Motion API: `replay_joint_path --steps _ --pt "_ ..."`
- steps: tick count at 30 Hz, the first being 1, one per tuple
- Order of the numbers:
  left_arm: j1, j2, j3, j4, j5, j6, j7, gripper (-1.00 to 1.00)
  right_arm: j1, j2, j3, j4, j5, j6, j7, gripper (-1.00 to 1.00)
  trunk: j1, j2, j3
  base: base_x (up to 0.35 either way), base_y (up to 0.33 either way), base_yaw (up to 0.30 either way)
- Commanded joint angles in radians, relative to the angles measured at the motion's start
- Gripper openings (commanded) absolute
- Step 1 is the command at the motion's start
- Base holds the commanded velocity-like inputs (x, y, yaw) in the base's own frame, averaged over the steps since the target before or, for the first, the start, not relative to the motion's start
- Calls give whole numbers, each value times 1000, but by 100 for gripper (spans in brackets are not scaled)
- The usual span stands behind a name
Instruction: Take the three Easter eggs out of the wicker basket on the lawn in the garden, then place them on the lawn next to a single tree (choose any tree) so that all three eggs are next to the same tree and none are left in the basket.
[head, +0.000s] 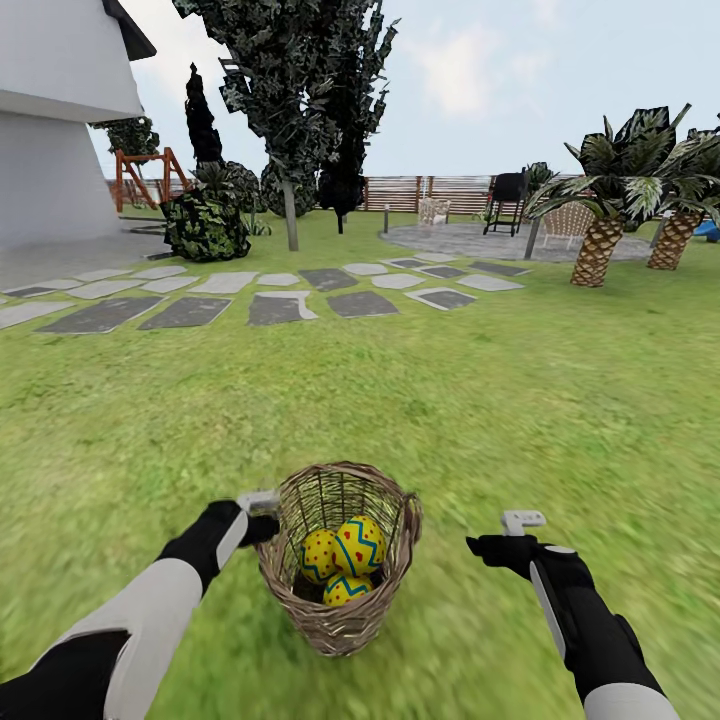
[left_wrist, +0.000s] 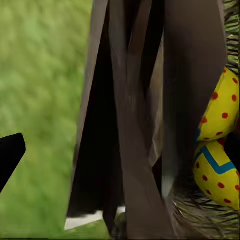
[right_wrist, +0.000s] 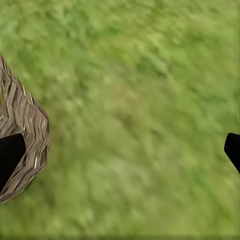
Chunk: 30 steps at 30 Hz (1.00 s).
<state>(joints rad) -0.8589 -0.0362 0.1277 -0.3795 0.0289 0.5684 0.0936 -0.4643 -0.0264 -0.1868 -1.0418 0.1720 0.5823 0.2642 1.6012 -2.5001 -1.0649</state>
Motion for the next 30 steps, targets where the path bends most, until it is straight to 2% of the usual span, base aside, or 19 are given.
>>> replay_joint_path --steps 1,11,16,23,30 --pt "0 -1 5 2 3 5 5 -100 -1 0 -2 -1 11 4 9 100 0 0 -1 0 0 0" --pt "0 4 4 -11 3 -2 -1 -100 -1 0 -2 -1 11 4 9 100 0 0 -1 -6 0 0" --pt "0 3 5 -60 3 -1 0 -100 -1 0 -2 -1 11 4 9 100 -1 0 7 -40 0 0" --pt "0 3 4 -61 3 -1 -1 -100 -1 -1 -3 -4 11 4 9 100 -27 48 29 0 0 4" --pt "0 4 4 -61 3 -1 -2 -100 -1 0 -2 -1 12 3 9 100 -54 97 51 0 0 268"
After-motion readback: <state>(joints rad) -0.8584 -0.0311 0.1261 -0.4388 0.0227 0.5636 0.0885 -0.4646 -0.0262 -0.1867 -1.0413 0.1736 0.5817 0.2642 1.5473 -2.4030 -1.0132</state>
